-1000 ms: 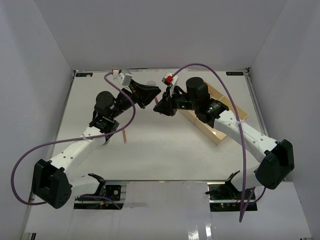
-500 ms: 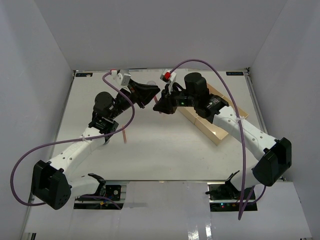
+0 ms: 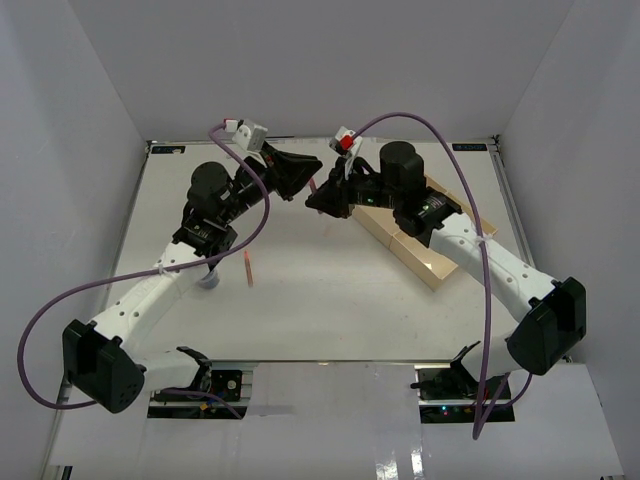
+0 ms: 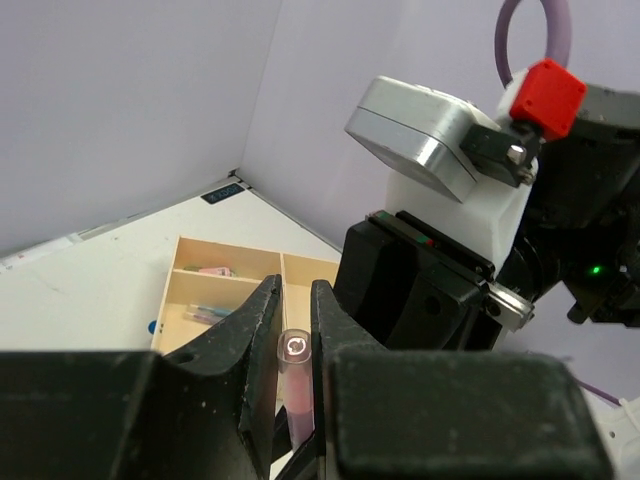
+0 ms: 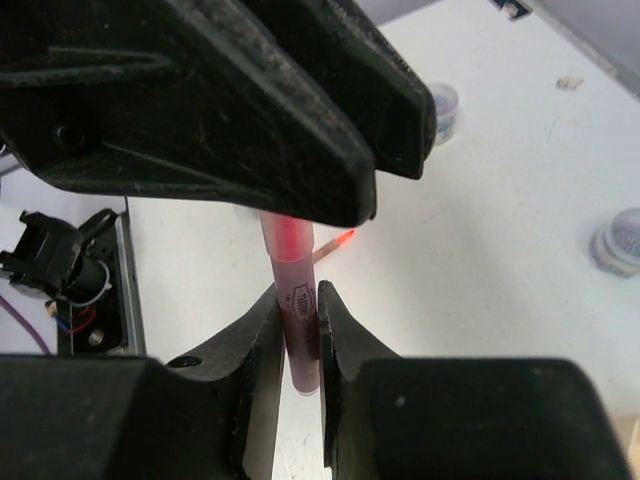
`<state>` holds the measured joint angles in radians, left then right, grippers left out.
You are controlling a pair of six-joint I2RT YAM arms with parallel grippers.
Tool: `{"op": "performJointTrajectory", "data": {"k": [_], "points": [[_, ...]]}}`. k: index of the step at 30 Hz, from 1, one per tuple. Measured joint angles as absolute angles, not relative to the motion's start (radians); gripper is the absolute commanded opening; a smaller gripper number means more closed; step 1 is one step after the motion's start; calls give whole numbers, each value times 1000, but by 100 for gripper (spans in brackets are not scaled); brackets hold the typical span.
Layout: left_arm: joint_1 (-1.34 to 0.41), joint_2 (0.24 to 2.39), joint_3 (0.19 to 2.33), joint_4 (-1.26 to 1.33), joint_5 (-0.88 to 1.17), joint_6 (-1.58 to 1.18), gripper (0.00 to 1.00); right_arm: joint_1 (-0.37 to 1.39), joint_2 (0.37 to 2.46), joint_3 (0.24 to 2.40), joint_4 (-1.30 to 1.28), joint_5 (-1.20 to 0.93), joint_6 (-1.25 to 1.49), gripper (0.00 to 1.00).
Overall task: Sort the stationery into containers
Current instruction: Close the pen cap on the pen.
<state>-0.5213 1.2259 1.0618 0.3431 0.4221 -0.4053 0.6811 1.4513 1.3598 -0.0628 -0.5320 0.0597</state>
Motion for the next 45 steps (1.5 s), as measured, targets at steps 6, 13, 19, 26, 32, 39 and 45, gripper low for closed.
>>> {"op": "performJointTrajectory", "data": {"k": [6,13,19,26,32,39,45], "points": [[-551,1240,1120,264,420,-367,1,668,1388,1246,73,-539,98,8],[-561,1254,1087,231,427,-356,7,665,1369,1130,152,-538,138,8],[-570,1258,1055,222,442,-357,7,663,1341,1036,207,-539,170,8],[-579,1258,1011,244,463,-368,10,662,1315,962,244,-553,200,8],[-580,1258,988,268,473,-395,10,662,1301,927,266,-562,224,8],[-586,1261,966,289,480,-438,15,656,1262,868,296,-565,237,8],[-587,1276,966,292,480,-461,19,649,1252,841,311,-560,241,8]]}}
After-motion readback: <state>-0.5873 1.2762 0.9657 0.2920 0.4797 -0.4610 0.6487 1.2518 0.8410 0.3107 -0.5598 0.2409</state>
